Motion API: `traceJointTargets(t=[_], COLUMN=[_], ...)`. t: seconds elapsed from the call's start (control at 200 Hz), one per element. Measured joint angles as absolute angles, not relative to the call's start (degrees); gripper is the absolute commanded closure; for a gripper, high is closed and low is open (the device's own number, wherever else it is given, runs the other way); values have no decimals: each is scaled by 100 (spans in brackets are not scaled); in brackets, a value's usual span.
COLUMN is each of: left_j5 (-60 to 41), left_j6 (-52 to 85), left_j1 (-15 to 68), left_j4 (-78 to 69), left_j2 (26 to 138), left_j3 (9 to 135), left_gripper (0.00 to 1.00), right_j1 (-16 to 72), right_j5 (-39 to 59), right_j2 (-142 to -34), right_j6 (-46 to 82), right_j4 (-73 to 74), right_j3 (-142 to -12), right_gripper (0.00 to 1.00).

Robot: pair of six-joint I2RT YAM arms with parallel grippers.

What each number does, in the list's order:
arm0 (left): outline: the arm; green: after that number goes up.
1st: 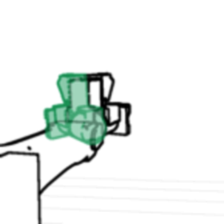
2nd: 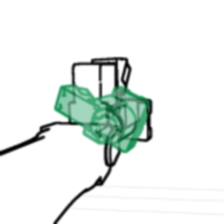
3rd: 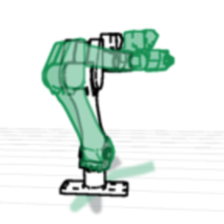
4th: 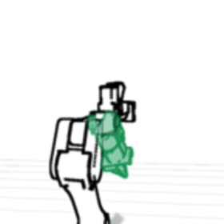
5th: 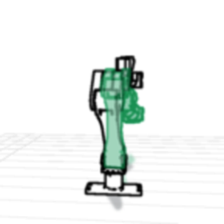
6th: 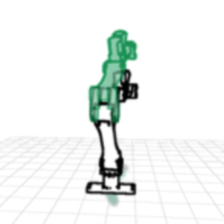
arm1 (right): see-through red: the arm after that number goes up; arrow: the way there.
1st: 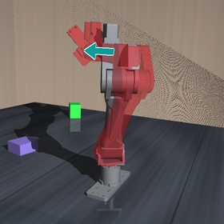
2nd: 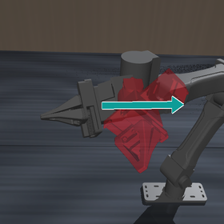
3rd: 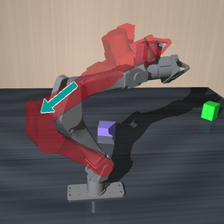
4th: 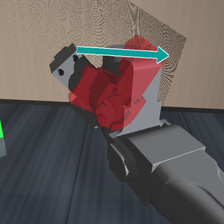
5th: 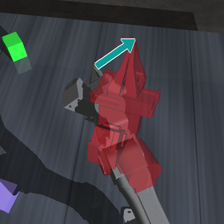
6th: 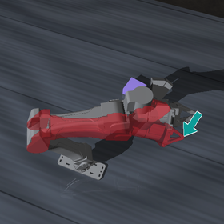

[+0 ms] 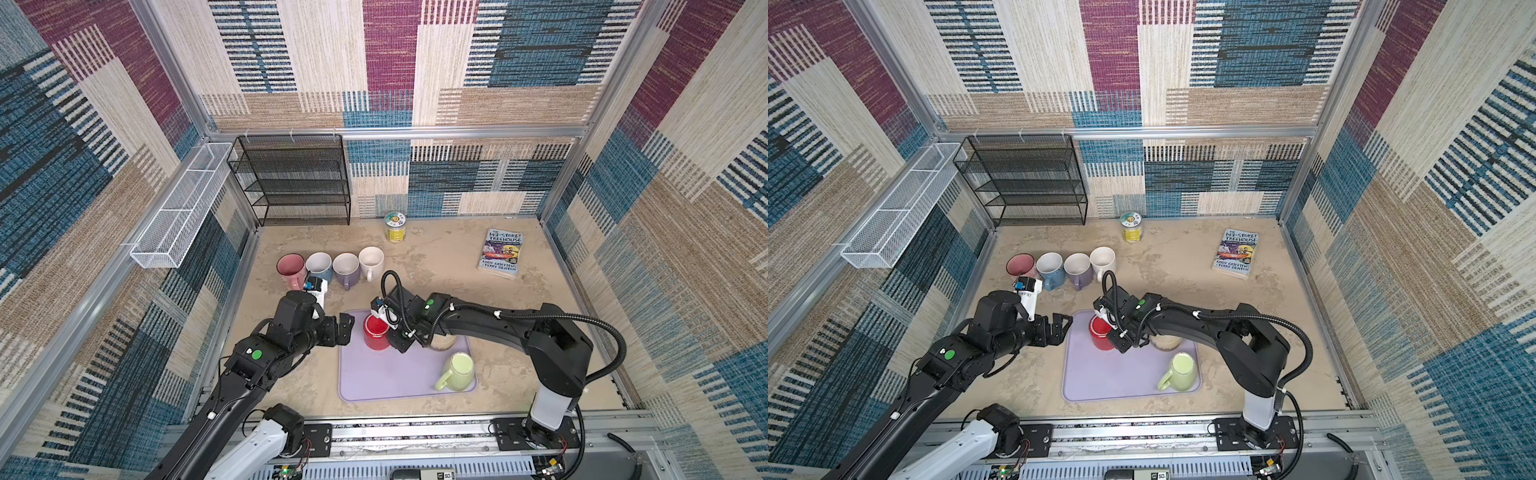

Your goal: Turn the mug right side up

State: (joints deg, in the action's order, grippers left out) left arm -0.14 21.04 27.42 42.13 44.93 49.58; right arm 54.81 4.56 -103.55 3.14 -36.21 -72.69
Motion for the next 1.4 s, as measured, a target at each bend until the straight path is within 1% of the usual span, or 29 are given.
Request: traceJointTargets(t=[0.115,0.22,0.25,0.331,0.396,0.866,1.402], left_j5=[-16,-16,-16,-16,-16,-34,-213], left_j6=[2104,2104,2104,2104,2104,2082,2008], left_j1=[2738,2738,2738,2738,2738,2722,2718], left_j4=[4213,4213,4213,4213,4213,4213,4012], left_j2=[4488,4482,4482,4477,4477,4453,4348], left_j3=[4958,4958,4958,4958,4958,4958,4888], left_gripper=[2,2,1,2,1,1,0], right_j1=[5502,5516,5518,5533,5527,5537,5540], right_j5=[386,340,338,257,274,228,95], right_j2=[-10442,-10501,-10516,-10560,-10573,-10521,-9612], right_j6=[357,355,355,429,434,443,462], right_j4=[-3697,-3769,-3776,-3789,-3804,-3885,-3798], right_j3=[-7356,-7422,-7443,-7496,-7529,-7535,-7142], right_gripper=[77,81,84,95,100,100,100])
